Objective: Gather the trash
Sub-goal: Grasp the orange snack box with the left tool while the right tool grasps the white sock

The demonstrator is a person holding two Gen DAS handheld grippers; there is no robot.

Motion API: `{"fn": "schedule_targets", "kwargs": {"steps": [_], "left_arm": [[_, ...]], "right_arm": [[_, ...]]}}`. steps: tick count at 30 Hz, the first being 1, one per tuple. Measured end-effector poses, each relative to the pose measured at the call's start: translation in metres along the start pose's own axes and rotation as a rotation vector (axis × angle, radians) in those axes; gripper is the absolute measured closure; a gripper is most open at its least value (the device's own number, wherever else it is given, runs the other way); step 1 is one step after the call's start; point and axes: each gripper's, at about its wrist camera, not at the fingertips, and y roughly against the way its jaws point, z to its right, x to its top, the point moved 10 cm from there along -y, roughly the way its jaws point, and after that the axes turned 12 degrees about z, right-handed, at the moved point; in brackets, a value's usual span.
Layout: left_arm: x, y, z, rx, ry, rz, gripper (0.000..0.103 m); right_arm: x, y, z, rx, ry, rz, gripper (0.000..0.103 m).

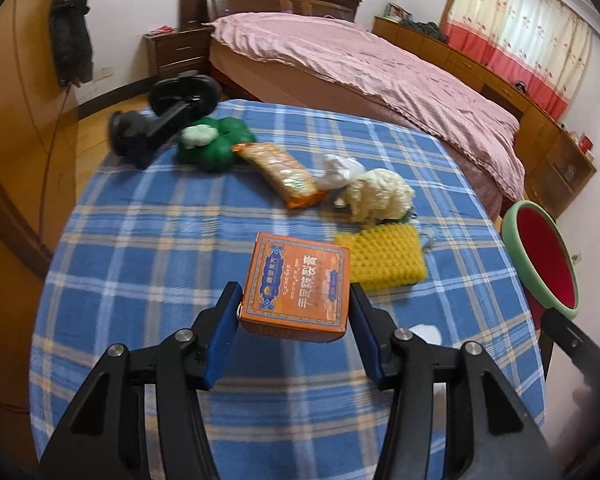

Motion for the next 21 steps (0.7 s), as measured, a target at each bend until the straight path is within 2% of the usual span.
{"fn": "schedule_targets", "kwargs": {"steps": [10, 19, 21], "left_arm": [[-0.008, 0.019, -0.038, 0.051, 0.053, 0.023, 0.049], [-0.013, 0.020, -0.048, 0.048, 0.078, 0.022, 0.049], [-0.015, 0.018, -0.050, 0.048, 0.083, 0.017, 0.049]], "right_arm": [[-0.029, -0.022, -0.043, 0.065, 0.095, -0.113, 0.015], [-0.056, -0.044, -0.061, 0.065, 0.157, -0.214, 0.015], [-0.062, -0.048, -0.063, 0.064, 0.162, -0.230, 0.019]]}}
